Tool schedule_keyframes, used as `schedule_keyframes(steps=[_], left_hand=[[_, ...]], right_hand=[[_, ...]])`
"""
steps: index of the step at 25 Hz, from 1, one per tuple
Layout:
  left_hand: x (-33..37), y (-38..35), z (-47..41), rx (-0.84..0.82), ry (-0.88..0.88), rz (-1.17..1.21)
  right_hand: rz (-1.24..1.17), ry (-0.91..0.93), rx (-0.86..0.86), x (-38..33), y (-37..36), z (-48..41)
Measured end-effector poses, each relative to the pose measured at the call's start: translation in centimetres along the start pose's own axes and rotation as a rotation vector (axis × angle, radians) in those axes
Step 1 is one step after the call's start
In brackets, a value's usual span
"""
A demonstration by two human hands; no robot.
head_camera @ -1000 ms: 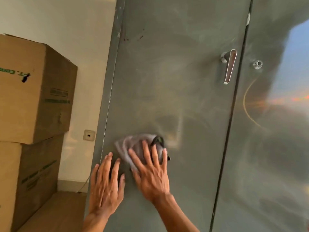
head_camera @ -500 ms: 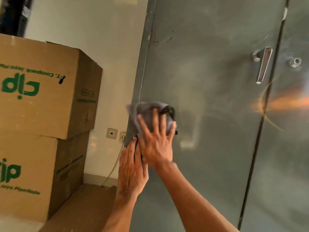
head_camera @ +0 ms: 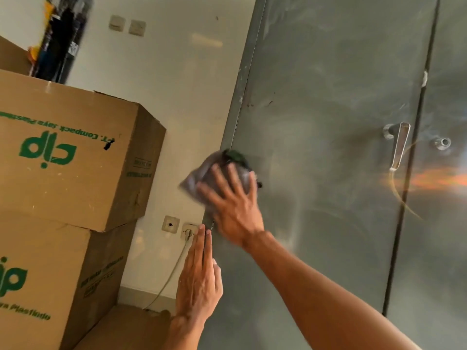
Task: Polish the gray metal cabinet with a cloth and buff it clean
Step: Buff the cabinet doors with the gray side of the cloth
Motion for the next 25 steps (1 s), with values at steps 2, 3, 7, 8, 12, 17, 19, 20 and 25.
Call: schedule_keyframes(steps=[2, 3, 7, 8, 12, 17, 19, 20, 25], left_hand=[[-0.5, -0.1, -0.1, 0.017, 0.047, 0.000], [-0.5, -0.1, -0.1, 0.030, 0.057, -0.004], [1.1, 0.5, -3.0, 0.031, 0.008, 0.002], [1.5, 0.6, -4.2, 0.034, 0.007, 0.015], [2.0, 0.1, -5.7, 0.029, 0.022, 0.023], [1.8, 0.4, -5.8, 0.008, 0.017, 0.005], [2.0, 0.5, -5.8, -0.009, -0.043, -0.016], [2.0, 0.6, -5.7, -0.010, -0.058, -0.023], [2.2, 0.0, -5.9, -0.003, -0.030, -0.023]], right_hand=[[0.050, 0.225, -0.090, -3.3, -1.9, 2.8], [0.088, 0.271, -0.085, -3.1, -2.3, 3.4], [0.161, 0.175, 0.042, 3.6, 0.4, -0.8], [0.131, 0.050, 0.090, 5.9, 1.6, -2.4], [-0.018, -0.264, 0.179, 6.7, 2.9, -4.2], [0.018, -0.028, 0.240, 5.0, 2.1, 2.5], [-0.002, -0.214, 0.308, 9.3, 3.0, 4.3], [-0.016, -0.352, 0.325, 11.6, 3.7, 3.9], [-0.085, -0.357, 0.300, 9.6, 4.9, -3.1]])
Point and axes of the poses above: each hand's wrist, its own z-axis away from the middle knuckle, its own y-axis out of the back of the hand, x = y × z, the point moved 10 cm from there along -z, towards the middle knuckle
